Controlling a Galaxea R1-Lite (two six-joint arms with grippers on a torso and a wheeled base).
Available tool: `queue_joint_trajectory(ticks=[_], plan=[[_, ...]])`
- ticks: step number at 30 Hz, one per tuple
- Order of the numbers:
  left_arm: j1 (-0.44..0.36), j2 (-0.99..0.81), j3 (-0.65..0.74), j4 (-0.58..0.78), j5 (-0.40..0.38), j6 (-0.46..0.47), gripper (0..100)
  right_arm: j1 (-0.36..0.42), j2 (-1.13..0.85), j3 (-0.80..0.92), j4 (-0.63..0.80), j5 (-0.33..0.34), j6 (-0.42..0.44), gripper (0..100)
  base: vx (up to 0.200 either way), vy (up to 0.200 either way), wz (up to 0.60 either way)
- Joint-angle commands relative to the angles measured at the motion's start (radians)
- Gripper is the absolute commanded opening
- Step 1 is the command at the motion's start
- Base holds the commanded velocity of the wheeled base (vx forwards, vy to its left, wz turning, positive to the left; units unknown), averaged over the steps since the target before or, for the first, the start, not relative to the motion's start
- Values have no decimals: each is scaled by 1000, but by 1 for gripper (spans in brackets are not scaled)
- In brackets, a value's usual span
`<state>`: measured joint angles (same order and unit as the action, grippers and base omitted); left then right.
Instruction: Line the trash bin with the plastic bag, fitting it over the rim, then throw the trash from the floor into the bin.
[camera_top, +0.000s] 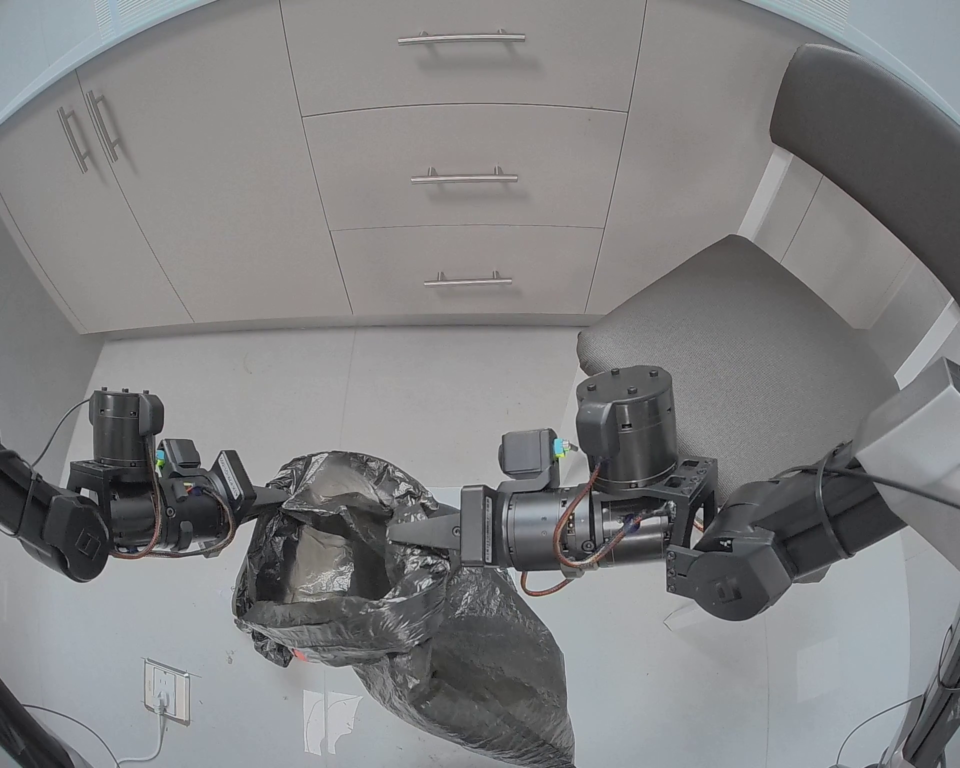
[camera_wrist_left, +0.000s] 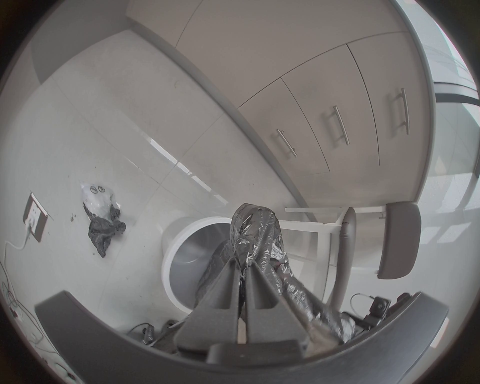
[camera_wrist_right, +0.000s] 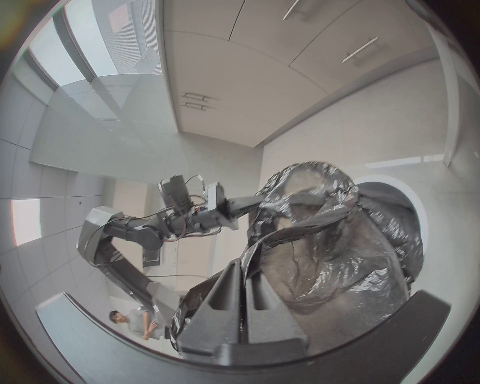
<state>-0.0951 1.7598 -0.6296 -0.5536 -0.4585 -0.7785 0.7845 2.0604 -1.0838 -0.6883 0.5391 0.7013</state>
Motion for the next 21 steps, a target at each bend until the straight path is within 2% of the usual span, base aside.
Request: queue_joint_trajectory(ticks=[1, 8, 9, 11, 21], plan=[[21, 35, -7, 0, 0, 35, 0, -25, 32, -19, 3, -33, -34, 0, 0, 0, 0], [20, 78, -33, 0, -2, 76, 0, -31, 63, -21, 3, -54, -126, 0, 0, 0, 0], [17, 92, -42, -2, -2, 96, 0, -31, 72, -25, 3, -105, -169, 0, 0, 0, 0], [17, 99, -55, -2, -3, 99, 0, -28, 78, -31, 4, -162, -201, 0, 0, 0, 0], [15, 182, -119, -2, -2, 99, 0, -13, 72, -33, 6, -219, -213, 0, 0, 0, 0]])
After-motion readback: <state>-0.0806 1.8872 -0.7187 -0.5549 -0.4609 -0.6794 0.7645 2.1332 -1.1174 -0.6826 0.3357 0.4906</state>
